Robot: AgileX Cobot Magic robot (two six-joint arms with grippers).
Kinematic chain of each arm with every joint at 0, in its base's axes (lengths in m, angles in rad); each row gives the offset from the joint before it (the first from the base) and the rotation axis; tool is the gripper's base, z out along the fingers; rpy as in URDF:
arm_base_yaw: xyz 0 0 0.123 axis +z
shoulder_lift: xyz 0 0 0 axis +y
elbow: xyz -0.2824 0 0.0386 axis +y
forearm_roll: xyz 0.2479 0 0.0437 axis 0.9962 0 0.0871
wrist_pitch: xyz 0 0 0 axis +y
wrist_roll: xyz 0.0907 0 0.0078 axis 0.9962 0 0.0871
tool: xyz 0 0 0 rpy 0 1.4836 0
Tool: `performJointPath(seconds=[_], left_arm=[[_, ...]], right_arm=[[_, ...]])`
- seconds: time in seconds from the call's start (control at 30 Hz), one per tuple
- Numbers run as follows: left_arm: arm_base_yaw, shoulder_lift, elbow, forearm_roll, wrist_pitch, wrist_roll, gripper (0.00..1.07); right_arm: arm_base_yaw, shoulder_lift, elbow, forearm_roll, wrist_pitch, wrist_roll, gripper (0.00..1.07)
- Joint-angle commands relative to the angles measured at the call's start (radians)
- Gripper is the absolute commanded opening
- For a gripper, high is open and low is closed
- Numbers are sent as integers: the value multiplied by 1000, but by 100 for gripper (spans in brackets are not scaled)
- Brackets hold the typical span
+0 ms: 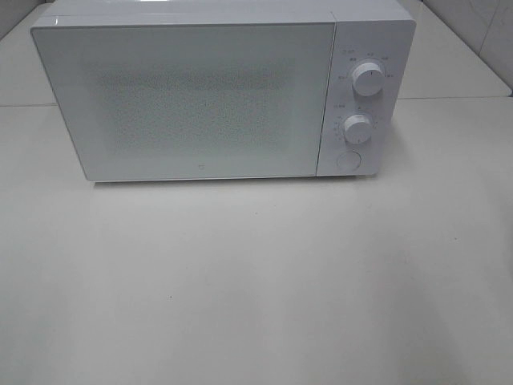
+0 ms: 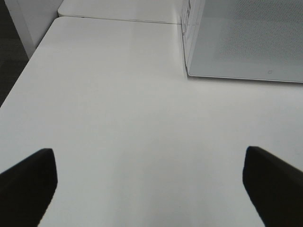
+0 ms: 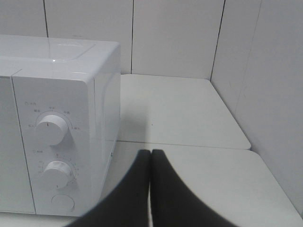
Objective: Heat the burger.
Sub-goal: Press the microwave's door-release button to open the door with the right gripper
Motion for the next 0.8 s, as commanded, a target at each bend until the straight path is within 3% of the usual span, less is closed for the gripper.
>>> performJointPath(seconds=[0.03,0.2,0.43,0.8], left_arm=[[-6,-14,3,-8,-16,3,101],[-6,-14,3,-8,-16,3,101],[-6,-14,3,-8,-16,3,101],[-6,-14,3,-8,-16,3,101]], right_arm=[[-4,50,19,-9,-145,31,0],[-3,101,55,-9,-280,60,0],[-3,179,111,-9,-320,59,0],[-3,444,171,-6,-541,57,0]])
